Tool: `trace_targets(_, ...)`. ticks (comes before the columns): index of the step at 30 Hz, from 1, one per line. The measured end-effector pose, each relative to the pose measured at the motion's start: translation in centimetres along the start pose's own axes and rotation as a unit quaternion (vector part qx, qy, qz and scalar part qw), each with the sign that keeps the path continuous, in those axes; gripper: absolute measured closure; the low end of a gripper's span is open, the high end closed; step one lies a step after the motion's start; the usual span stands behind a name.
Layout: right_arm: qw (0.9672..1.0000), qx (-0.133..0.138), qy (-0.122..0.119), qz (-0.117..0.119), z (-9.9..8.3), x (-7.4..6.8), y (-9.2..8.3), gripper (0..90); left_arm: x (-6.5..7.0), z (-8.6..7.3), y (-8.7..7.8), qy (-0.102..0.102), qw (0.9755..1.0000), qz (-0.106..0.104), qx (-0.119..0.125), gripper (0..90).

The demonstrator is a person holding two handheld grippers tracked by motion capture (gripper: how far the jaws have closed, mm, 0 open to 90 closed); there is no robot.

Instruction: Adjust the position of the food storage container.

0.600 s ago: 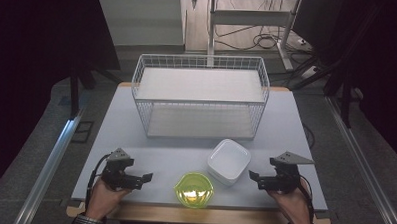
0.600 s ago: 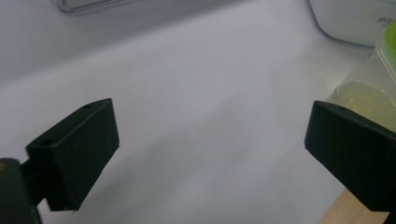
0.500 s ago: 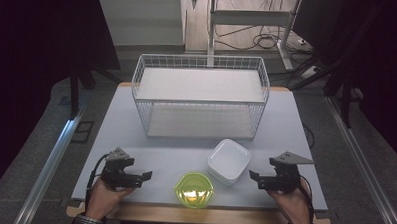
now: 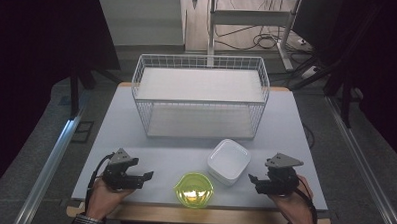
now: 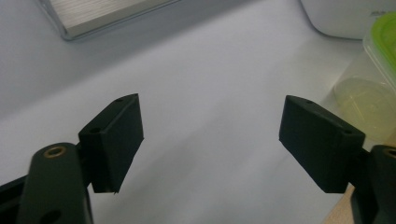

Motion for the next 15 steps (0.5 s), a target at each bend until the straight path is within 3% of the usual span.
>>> trace_targets(3,0.9985,0.018,0.032,0.042,-0.2,-0.6,0.7,20.1,0.4,0.1,-0.1,0.012,0.9999,-0.003,0.005,23.2)
trace_targets(6,0.9933,0.05,0.075,0.073,0.0,-0.5,0.9,24.1,0.9,0.4,-0.4,0.013,0.9997,-0.018,0.01,26.8)
trace_targets(8,0.9914,0.069,0.088,0.069,0.4,-0.2,0.5,27.1,1.5,0.7,-0.7,0.013,0.9992,-0.032,0.019,31.6)
trace_targets(15,0.9917,0.068,0.091,0.06,0.3,0.0,0.6,29.4,3.6,1.4,-1.5,0.019,0.9978,-0.054,0.033,42.7)
Point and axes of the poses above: each handheld gripper's, and its own axes: y roughly forward along the jaws, z roughly out of its top, x roughly to its right, the point moved 10 cm from there along y, roughly forward along the jaws, and after that the axes turned 13 degrees about -y, right-handed, at the moved point
